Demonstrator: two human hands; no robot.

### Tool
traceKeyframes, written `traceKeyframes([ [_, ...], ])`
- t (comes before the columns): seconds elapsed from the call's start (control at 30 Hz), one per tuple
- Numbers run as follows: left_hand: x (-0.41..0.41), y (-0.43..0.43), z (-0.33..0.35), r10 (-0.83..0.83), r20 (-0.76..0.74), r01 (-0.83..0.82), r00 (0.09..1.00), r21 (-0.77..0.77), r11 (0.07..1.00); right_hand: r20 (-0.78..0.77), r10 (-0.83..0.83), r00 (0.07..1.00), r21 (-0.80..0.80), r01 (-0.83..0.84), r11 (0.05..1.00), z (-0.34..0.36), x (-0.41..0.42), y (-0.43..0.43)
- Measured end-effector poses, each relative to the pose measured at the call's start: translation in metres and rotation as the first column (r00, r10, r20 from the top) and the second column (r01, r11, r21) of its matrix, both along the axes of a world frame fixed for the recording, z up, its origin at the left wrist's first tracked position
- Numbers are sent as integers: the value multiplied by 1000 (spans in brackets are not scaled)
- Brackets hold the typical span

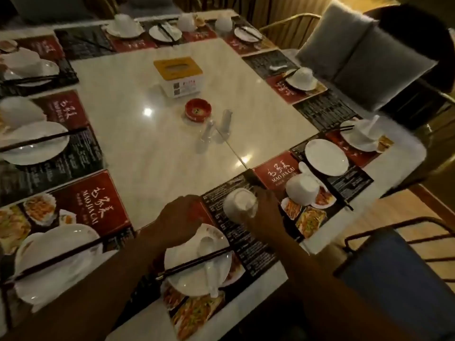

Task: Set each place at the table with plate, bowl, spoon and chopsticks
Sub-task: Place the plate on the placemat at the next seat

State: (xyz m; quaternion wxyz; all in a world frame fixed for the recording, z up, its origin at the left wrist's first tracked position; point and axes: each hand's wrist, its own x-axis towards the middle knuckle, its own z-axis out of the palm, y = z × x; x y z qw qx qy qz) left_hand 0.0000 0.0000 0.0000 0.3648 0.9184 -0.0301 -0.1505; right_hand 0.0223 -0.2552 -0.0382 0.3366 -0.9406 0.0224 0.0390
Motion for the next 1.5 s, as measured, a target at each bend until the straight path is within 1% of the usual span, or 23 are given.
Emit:
traceKeyframes([
  [0.07, 3, -9, -8, 34, 16, -33, 999, -9, 999, -93, 45, 995, 43, -41, 998, -9, 13, -1],
  [0.13, 0, -17, -13, 58, 3, -58, 998, 9, 998, -169, 126, 978, 20, -125, 992, -19, 21, 1],
  [0.2, 2, -24, -18, 80, 12, -80, 997, 16, 997, -207, 183, 961, -25, -192, 981, -31, 28, 0],
  [0.3, 2, -34, -20, 75, 20, -75, 997, 27, 997, -212, 217, 953, -68, -236, 969, -40, 32, -4],
  [0.43, 4, -40, -21, 28, 19, -29, 999, 33, 999, -200, 229, 953, -47, -243, 969, -39, 34, -6],
  [0.53, 11, -41, -17, 0, 26, 0, 1000, 6, 1000, -210, 202, 957, 94, -185, 978, -26, 39, -7],
  [0.6, 17, -43, -12, -45, 47, 44, 998, 16, 999, -263, 188, 946, 215, -133, 968, -9, 45, -10],
  [0.7, 30, -52, -6, -74, 89, 72, 993, 19, 997, -412, 207, 888, 412, -21, 911, 29, 52, -19],
  [0.77, 42, -61, -2, -85, 188, 87, 978, -6, 996, -499, 254, 828, 530, 60, 846, 48, 57, -23],
  [0.83, 54, -70, 3, -45, 281, 55, 959, -28, 998, -533, 281, 798, 587, 110, 802, 60, 60, -24],
  [0.9, 65, -74, 4, 40, 299, -29, 954, -43, 999, -502, 303, 810, 606, 80, 791, 65, 62, -25],
  [0.97, 76, -78, -2, 128, 254, -113, 959, -74, 991, -454, 317, 833, 587, 12, 809, 69, 66, -28],
  [1.0, 80, -80, -4, 175, 213, -156, 961, -106, 982, -420, 323, 848, 542, -51, 839, 68, 71, -30],
  [1.03, 85, -83, -8, 218, 150, -197, 964, -144, 970, -375, 322, 869, 462, -125, 878, 65, 77, -33],
  [1.07, 90, -86, -11, 243, 81, -228, 967, -166, 959, -311, 322, 894, 332, -215, 919, 59, 85, -36],
  [1.1, 96, -89, -15, 253, 10, -249, 967, -159, 955, -239, 332, 912, 195, -290, 937, 52, 95, -39],
  [1.13, 101, -93, -18, 262, -62, -269, 963, -144, 952, -197, 348, 917, 96, -335, 937, 43, 104, -41],
  [1.17, 105, -96, -21, 290, -126, -306, 949, -141, 941, -190, 352, 917, 42, -351, 936, 35, 113, -41],
  [1.23, 110, -102, -29, 384, -224, -426, 896, -181, 887, -237, 338, 911, 8, -346, 938, 24, 127, -42],
  [1.33, 113, -107, -38, 499, -355, -587, 791, -208, 782, -294, 343, 892, 20, -353, 935, 6, 144, -44],
  [1.4, 113, -111, -39, 526, -413, -642, 743, -220, 735, -315, 366, 876, 60, -367, 928, -2, 152, -45],
  [1.5, 110, -116, -42, 537, -466, -686, 703, -243, 686, -355, 394, 848, 84, -391, 917, -12, 158, -48],
])
